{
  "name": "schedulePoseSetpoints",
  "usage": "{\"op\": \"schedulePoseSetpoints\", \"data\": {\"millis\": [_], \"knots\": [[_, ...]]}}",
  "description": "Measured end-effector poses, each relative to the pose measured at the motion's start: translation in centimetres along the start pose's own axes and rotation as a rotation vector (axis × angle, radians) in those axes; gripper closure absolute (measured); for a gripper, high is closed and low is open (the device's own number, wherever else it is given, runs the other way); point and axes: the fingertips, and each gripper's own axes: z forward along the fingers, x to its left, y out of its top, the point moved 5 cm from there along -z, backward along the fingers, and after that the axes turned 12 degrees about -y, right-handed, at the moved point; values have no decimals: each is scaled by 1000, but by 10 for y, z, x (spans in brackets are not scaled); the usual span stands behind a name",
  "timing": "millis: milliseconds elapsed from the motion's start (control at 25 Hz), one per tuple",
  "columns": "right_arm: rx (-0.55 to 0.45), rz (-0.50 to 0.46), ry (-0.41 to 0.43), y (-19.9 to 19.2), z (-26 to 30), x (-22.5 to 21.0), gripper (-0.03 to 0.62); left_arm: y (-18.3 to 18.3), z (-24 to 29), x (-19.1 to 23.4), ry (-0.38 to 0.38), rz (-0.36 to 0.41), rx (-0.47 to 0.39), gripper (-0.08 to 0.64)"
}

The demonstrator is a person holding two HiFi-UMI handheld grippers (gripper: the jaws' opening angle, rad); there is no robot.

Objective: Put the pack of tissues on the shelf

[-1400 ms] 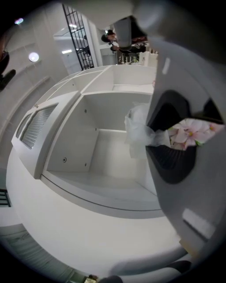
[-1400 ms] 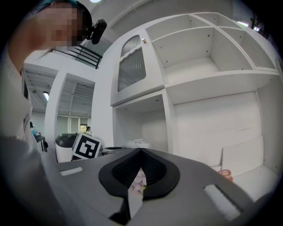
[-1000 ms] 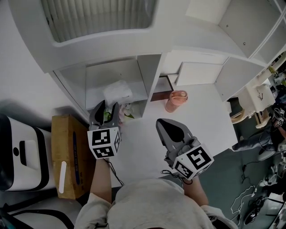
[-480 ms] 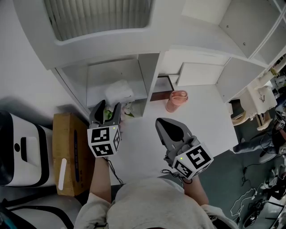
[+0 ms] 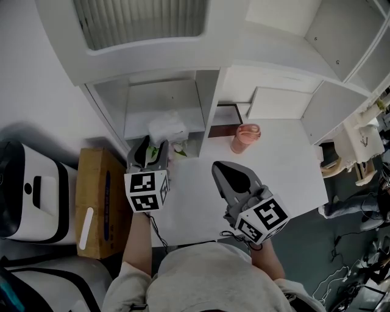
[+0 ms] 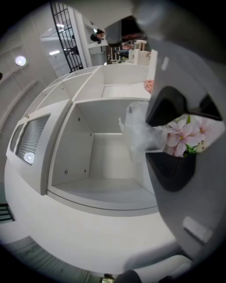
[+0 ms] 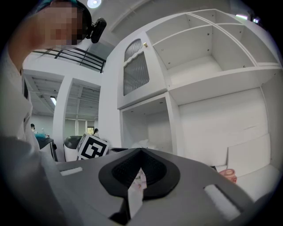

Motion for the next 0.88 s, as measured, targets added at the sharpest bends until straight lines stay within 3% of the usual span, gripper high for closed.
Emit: {"op": "schedulePoseSetpoints", "data": {"millis": [200,560,880], "knots": [[0,1,0,0,-8,-2,592,2,11,4,38,31,21,408],[0,6,-61,0,-22,-19,592,10,35,8,36,12,26,407],[-2,4,-56,1,-23,-19,592,13,28,3,-29,5,10,321]]}}
